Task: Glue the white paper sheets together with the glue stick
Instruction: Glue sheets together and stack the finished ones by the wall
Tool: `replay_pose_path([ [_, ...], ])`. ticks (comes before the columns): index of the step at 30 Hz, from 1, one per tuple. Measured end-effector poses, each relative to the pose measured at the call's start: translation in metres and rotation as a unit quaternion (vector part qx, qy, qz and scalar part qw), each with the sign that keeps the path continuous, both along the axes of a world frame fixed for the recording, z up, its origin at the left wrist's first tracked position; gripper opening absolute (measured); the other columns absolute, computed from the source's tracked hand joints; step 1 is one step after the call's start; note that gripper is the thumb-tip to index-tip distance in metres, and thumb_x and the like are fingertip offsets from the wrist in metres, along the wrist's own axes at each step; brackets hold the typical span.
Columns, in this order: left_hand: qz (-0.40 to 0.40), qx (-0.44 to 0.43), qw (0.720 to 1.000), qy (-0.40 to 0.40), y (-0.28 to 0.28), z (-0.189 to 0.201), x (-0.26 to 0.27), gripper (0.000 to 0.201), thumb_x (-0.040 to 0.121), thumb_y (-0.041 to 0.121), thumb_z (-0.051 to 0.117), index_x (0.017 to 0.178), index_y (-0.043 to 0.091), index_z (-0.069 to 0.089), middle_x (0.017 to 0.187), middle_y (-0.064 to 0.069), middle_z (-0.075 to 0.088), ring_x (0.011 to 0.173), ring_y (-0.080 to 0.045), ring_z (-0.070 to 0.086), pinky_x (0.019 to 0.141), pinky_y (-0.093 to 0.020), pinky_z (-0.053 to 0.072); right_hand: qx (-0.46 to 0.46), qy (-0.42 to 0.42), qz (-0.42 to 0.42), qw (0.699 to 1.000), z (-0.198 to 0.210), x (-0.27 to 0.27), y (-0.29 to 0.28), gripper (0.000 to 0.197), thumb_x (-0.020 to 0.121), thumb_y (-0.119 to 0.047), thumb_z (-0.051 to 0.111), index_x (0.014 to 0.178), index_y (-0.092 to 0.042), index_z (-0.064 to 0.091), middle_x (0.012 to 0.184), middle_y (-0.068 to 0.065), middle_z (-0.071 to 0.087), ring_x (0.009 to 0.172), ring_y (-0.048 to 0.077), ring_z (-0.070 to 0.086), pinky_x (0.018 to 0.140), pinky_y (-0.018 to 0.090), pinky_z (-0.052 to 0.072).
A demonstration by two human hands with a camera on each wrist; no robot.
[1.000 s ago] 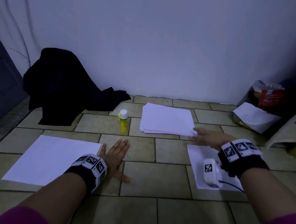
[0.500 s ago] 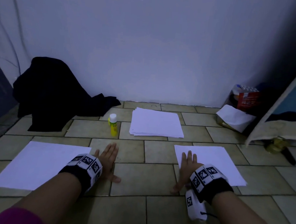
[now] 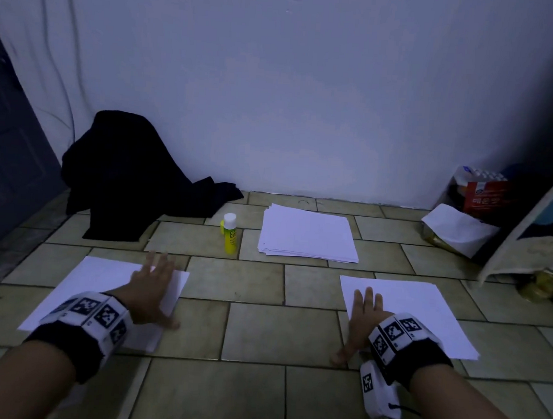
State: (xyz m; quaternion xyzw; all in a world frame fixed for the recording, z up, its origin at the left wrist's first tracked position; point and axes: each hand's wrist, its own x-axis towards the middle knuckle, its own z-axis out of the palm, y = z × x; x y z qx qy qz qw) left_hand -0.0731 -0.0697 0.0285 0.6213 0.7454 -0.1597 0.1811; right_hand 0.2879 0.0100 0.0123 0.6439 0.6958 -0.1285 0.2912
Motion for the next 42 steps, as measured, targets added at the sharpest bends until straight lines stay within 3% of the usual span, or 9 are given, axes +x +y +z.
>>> replay_pose_path([
  [8,0.047,0.008,0.999,0.008,-0.01,-0.006,-0.024,0.112,0.074,0.056,0.074,0.151,0.006,0.01,0.151,-0.006,0.033,0.135,-0.018,0.039,0.108,-0.028,0.036,0.005,0.013,-0.004,1.0,-0.001,0.0,-0.001,0.145,0.06,-0.067,0.075,0.146,-0.004,-0.024,0.154,0.019,-0.024,0.144,0.038,-0.017,0.117,0.048,0.008],
  [13,0.053,0.018,0.998,0.0,-0.011,-0.004,-0.029,0.093,0.084,0.052,0.065,0.152,0.012,0.016,0.155,-0.006,0.029,0.138,-0.018,0.036,0.108,-0.027,0.032,-0.002,0.008,0.002,1.0,0.0,0.001,-0.001,0.146,0.06,-0.068,0.074,0.145,-0.002,-0.025,0.154,0.02,-0.026,0.143,0.039,-0.019,0.117,0.048,0.005],
  [16,0.049,0.047,0.997,0.022,-0.007,-0.004,-0.036,0.061,0.084,0.042,0.066,0.137,0.019,0.044,0.127,-0.001,0.058,0.114,-0.017,0.055,0.091,-0.026,0.044,-0.001,0.004,0.004,1.0,0.002,0.0,-0.002,0.145,0.061,-0.068,0.074,0.145,-0.002,-0.025,0.154,0.02,-0.025,0.143,0.038,-0.018,0.117,0.048,0.005],
  [19,0.039,0.106,0.992,0.063,-0.006,-0.001,-0.046,0.041,0.085,0.033,0.063,0.123,0.024,0.051,0.116,0.002,0.063,0.105,-0.016,0.059,0.076,-0.024,0.044,0.0,-0.005,0.008,1.0,0.005,-0.002,-0.004,0.143,0.062,-0.068,0.072,0.145,-0.001,-0.024,0.154,0.021,-0.025,0.143,0.037,-0.018,0.117,0.046,0.004],
  [22,0.081,0.166,0.982,0.034,-0.002,0.001,-0.056,0.041,0.086,0.018,0.06,0.126,0.013,0.053,0.117,-0.007,0.063,0.104,-0.024,0.061,0.076,-0.028,0.044,-0.001,-0.002,0.006,1.0,0.005,-0.002,-0.004,0.144,0.062,-0.068,0.073,0.145,-0.002,-0.024,0.154,0.021,-0.025,0.143,0.037,-0.018,0.117,0.046,0.005],
  [29,0.1,0.302,0.947,0.052,0.001,0.027,-0.04,0.025,0.074,-0.002,0.064,0.099,0.0,0.057,0.088,-0.02,0.06,0.074,-0.037,0.059,0.06,-0.037,0.037,-0.001,0.005,0.005,1.0,0.003,-0.001,-0.003,0.145,0.061,-0.068,0.073,0.145,-0.002,-0.025,0.154,0.02,-0.026,0.143,0.038,-0.018,0.117,0.048,0.006],
  [33,0.058,0.304,0.947,0.08,-0.001,0.047,-0.002,0.033,0.068,0.009,0.075,0.096,0.002,0.06,0.082,-0.016,0.061,0.071,-0.034,0.058,0.061,-0.033,0.031,-0.001,0.012,0.005,1.0,0.001,0.001,-0.002,0.146,0.06,-0.068,0.074,0.145,-0.002,-0.025,0.154,0.02,-0.026,0.143,0.038,-0.018,0.117,0.048,0.007],
  [37,-0.019,0.252,0.962,0.101,0.003,0.051,0.064,0.039,0.084,0.045,0.058,0.112,0.019,0.05,0.104,-0.001,0.063,0.094,-0.022,0.059,0.073,-0.03,0.04,0.005,0.01,0.009,1.0,-0.002,0.002,-0.001,0.147,0.059,-0.069,0.073,0.145,-0.002,-0.024,0.154,0.019,-0.025,0.143,0.038,-0.018,0.117,0.049,0.008],
  [42,-0.094,0.129,0.987,-0.013,0.01,0.016,0.137,0.07,0.086,0.064,0.05,0.134,0.014,0.039,0.129,-0.009,0.053,0.116,-0.027,0.049,0.097,-0.037,0.037,0.01,0.022,0.004,1.0,0.0,0.002,-0.001,0.148,0.056,-0.068,0.076,0.146,-0.004,-0.023,0.155,0.017,-0.023,0.144,0.036,-0.016,0.117,0.05,0.01],
])
